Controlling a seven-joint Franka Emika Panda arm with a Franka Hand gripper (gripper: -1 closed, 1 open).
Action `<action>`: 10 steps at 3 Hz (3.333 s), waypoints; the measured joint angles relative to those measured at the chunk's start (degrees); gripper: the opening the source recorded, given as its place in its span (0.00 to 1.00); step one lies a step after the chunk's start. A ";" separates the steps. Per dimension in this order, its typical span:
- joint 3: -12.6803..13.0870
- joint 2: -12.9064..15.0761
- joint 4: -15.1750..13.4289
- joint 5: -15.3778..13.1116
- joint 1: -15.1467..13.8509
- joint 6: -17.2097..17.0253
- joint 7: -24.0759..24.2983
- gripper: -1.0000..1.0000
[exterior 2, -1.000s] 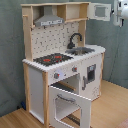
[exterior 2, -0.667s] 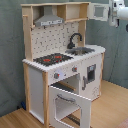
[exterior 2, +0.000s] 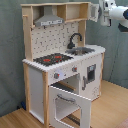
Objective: Play with the kitchen
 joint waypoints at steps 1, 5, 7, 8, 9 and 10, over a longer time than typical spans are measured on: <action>2.38 3.91 3.85 0.00 0.00 0.00 -0.26 0.00; 11.74 21.24 18.90 0.00 -0.05 -0.61 -2.66 0.00; 16.83 21.46 22.27 0.00 0.01 -3.65 -5.89 0.00; 17.79 17.36 18.27 -0.58 0.00 -5.37 -6.00 0.00; 18.22 14.62 15.59 -1.72 -0.01 -6.78 -6.03 0.00; 18.34 13.69 14.73 -2.12 -0.01 -7.29 -6.03 1.00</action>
